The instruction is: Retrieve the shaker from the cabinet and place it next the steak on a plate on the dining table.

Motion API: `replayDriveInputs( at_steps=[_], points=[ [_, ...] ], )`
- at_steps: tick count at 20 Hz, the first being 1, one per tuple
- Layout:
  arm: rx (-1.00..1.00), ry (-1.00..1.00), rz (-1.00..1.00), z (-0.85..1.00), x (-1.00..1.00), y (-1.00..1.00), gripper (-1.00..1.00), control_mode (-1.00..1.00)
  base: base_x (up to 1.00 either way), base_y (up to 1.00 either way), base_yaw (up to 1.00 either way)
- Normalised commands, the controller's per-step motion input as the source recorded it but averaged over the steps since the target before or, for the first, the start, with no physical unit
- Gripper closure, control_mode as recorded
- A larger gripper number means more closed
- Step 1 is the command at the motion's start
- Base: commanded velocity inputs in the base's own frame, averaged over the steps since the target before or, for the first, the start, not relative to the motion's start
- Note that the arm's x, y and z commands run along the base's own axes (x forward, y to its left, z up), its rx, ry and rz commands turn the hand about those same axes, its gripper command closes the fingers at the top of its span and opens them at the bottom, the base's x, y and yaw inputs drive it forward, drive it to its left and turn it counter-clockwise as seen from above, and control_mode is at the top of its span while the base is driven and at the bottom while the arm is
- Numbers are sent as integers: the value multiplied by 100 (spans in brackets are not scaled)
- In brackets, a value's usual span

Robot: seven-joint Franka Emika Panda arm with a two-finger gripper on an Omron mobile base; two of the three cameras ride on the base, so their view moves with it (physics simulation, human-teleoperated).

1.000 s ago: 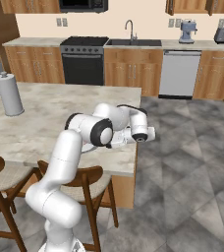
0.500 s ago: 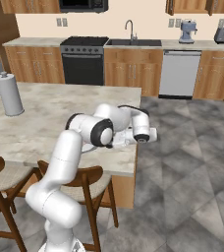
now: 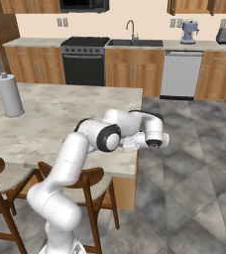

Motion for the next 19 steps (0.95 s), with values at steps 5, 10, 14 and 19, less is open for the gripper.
replayDriveInputs(
  at_steps=[5, 10, 14, 19],
  points=[
    [9, -6, -6, 41, -43, -4, -100, -100, 0, 0, 0],
    [1, -21, -11, 50, -96, 22, -100, -100, 0, 0, 0],
    [-3, -30, -18, 43, -100, 42, -100, -100, 0, 0, 0],
    [-8, -27, -27, 54, -100, 48, -100, -100, 0, 0, 0]
  ],
)
